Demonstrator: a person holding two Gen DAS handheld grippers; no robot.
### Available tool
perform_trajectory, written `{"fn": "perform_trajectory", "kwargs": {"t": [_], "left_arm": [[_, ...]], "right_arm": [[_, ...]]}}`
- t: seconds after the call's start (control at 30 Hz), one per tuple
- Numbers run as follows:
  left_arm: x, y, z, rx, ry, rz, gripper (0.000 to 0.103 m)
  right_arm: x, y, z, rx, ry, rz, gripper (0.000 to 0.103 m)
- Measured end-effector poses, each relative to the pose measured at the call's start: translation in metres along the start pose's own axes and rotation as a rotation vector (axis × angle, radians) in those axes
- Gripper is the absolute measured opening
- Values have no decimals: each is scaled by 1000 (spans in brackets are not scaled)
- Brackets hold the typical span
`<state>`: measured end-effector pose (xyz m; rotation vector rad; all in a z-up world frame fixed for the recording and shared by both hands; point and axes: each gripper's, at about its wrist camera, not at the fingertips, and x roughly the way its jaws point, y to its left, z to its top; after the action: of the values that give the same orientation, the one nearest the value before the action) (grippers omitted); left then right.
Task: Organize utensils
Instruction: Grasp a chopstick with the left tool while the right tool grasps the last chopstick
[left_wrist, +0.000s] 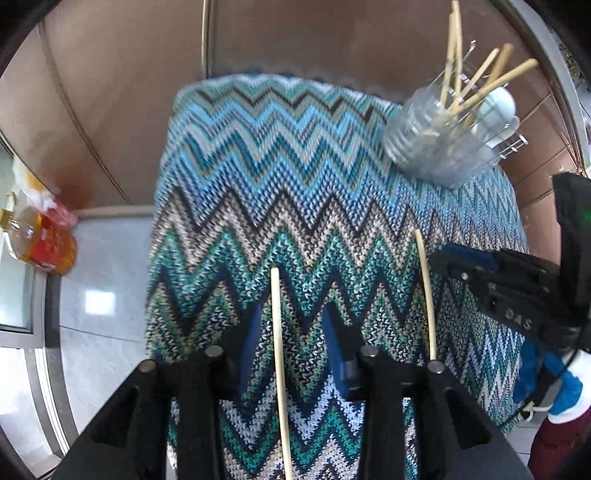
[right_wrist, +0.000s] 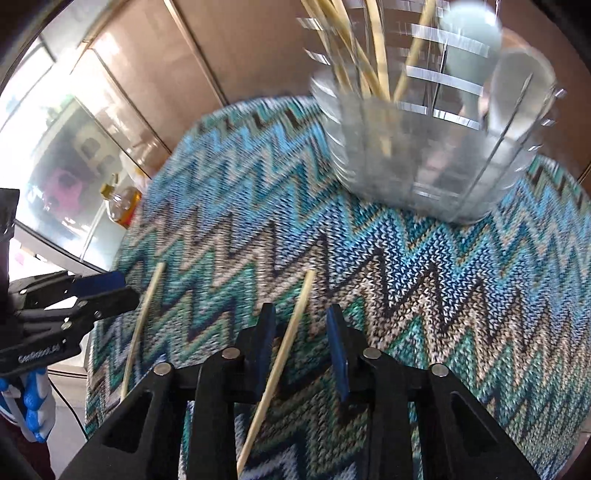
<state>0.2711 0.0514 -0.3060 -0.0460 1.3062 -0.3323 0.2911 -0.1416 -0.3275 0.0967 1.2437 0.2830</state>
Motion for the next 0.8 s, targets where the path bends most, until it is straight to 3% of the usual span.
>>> {"fn": "perform_trajectory", "kwargs": {"t": [0.17,0.23,0.37,0.6,0.8], "left_arm": [[15,2,10,15,58,1,24],[21,1,13,24,78,6,16],[29,4,18,29,100,23,11],[29,10,18,61,117,43,10],[35,-6,19,69,101,78,4]], "right_arm": [[16,2,7,-18,53,-15,24],[19,4,9,-34,67,-27,22],[19,7,11,-69,87,-52,17],[28,17,17,-94,124,-61,14],[32,22,18,-86,104,-56,9]]}}
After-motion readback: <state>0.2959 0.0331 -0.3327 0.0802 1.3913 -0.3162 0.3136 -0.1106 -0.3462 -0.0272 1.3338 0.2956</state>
